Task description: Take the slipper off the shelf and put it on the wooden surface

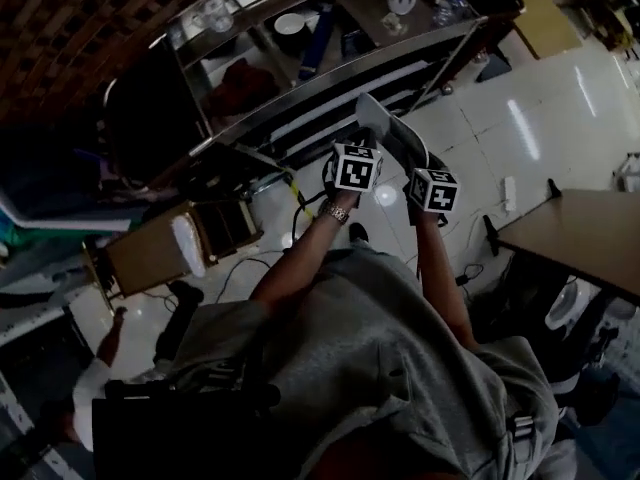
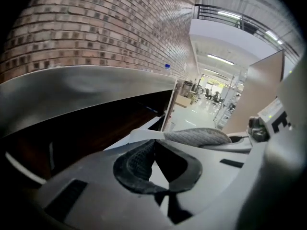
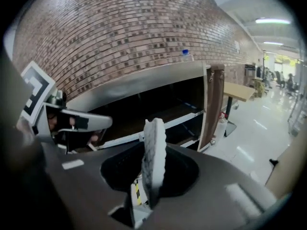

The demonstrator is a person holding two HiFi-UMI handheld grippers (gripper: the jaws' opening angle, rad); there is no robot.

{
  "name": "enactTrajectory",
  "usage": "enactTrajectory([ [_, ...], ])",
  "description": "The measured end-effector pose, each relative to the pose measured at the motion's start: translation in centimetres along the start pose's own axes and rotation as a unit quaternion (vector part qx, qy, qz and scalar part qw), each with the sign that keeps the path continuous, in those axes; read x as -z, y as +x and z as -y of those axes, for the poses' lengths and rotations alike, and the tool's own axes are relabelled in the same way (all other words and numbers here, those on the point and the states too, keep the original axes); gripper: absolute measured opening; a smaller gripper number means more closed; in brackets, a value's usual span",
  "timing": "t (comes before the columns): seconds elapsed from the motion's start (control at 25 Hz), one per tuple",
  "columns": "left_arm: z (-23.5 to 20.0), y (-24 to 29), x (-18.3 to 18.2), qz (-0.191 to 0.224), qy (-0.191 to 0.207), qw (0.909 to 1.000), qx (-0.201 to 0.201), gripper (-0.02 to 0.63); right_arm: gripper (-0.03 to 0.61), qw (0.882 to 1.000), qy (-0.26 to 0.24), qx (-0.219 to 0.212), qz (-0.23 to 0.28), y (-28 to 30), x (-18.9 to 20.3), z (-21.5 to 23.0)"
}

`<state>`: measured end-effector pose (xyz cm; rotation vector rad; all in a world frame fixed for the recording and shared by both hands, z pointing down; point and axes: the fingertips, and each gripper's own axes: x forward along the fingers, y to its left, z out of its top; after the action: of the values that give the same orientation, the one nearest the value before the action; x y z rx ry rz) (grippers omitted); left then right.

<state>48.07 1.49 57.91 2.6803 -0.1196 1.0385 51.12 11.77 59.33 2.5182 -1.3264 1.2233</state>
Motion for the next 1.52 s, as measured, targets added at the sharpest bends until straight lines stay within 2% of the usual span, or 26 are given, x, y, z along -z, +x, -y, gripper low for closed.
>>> enactTrajectory([
  [0.16, -4.1, -3.8, 3.6, 0.009, -0.047, 0.9965, -0.068, 0.003, 0.075, 0.996, -0.027, -0.079, -0.039, 1.1, 5.0, -3.7],
  [0.24, -6.1, -6.8, 6.6, 0.009, -0.079, 0.9912, -0.106, 0.003, 0.075, 0.987, -0.054, -0.134, -0.072, 1.9, 8.2, -7.2],
  [0.36, -9.2, -12.3, 10.7, 0.019, -0.128, 0.9773, -0.168, 0.003, 0.075, 0.961, -0.114, -0.225, -0.118, 3.1, 11.7, -13.7],
  [0.48, -13.0, -18.6, 15.2, 0.03, -0.173, 0.9541, -0.243, 0.003, 0.075, 0.924, -0.172, -0.309, -0.147, 3.8, 14.1, -21.2],
  [0.6, -15.3, -24.9, 19.5, 0.026, -0.212, 0.9307, -0.297, 0.003, 0.075, 0.894, -0.202, -0.364, -0.164, 3.5, 16.1, -28.0],
  [0.76, -17.3, -31.5, 24.2, 0.044, -0.245, 0.9108, -0.329, 0.003, 0.075, 0.864, -0.229, -0.413, -0.175, 1.9, 19.2, -36.7],
  [0.88, -18.6, -35.1, 27.7, 0.056, -0.27, 0.9029, -0.33, 0.003, 0.075, 0.85, -0.242, -0.431, -0.183, 0.5, 22.0, -42.2],
  [1.0, -20.6, -38.7, 31.0, 0.065, -0.267, 0.9055, -0.323, 0.003, 0.075, 0.85, -0.246, -0.426, -0.186, -0.3, 25.5, -46.7],
  [1.12, -23.2, -43.8, 34.8, 0.069, -0.247, 0.9125, -0.319, 0.003, 0.075, 0.863, -0.231, -0.405, -0.194, -0.7, 30.2, -50.8],
  [1.2, -25.4, -48.2, 38.2, 0.075, -0.24, 0.9126, -0.322, 0.003, 0.075, 0.874, -0.211, -0.388, -0.203, -1.3, 33.7, -53.8],
  [1.36, -30.1, -57.9, 47.2, 0.065, -0.276, 0.8946, -0.345, 0.003, 0.075, 0.891, -0.159, -0.372, -0.205, -4.1, 39.9, -62.0],
  [1.52, -31.2, -63.9, 54.3, 0.07, -0.327, 0.8753, -0.349, 0.003, 0.075, 0.89, -0.128, -0.382, -0.214, -7.5, 44.9, -68.9],
])
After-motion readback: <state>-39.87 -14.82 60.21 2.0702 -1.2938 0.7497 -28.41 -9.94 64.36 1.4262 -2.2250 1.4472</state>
